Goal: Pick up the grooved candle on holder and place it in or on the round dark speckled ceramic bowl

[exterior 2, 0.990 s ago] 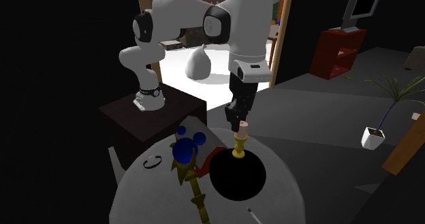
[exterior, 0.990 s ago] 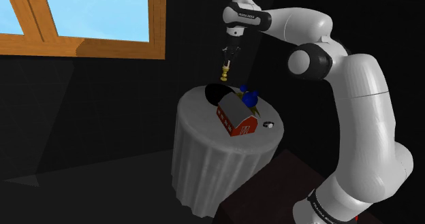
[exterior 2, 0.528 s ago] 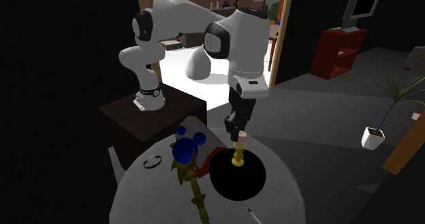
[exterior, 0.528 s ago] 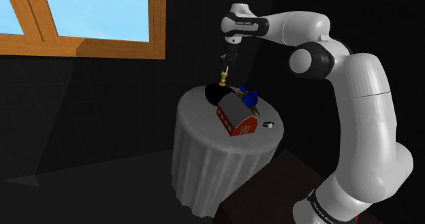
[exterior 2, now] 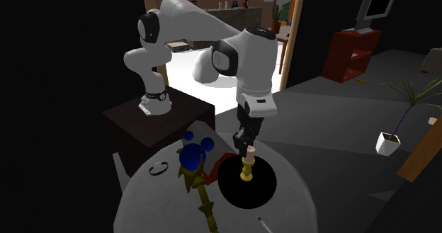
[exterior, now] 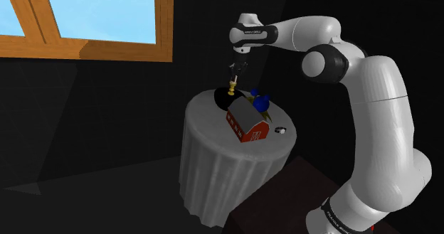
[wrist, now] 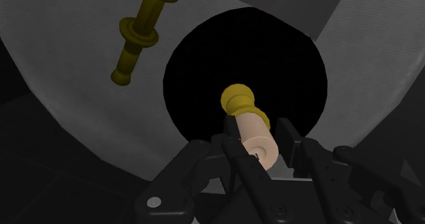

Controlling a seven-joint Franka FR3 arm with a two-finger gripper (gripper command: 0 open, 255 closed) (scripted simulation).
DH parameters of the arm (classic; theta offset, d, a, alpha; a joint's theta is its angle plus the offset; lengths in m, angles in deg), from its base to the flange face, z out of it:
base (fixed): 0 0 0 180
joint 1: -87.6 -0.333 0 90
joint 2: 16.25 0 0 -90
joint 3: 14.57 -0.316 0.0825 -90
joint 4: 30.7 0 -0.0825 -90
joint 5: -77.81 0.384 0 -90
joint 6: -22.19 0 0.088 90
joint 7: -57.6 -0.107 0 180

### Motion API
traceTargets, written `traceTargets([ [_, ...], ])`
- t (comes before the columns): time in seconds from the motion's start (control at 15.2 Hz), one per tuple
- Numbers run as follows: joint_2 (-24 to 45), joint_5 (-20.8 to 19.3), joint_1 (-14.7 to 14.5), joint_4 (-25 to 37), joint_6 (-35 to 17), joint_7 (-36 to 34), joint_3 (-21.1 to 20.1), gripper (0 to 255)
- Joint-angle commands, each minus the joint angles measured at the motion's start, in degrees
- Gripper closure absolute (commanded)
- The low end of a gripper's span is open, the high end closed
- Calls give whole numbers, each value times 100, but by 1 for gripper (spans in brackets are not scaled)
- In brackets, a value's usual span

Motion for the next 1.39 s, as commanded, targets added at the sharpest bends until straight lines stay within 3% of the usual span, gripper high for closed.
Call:
traceTargets([
  [0.0,-6,0,-3,-32,-30,-4,-1,255],
  [0.33,-6,0,-3,-31,-30,-4,-1,255],
  [0.4,-6,0,-3,-31,-30,-4,-1,0],
  [0.73,-6,0,-3,-32,-30,-4,-1,0],
  [0.99,-51,1,-16,622,669,2,-2,0],
  [1.32,-51,1,-16,622,669,2,-2,0],
])
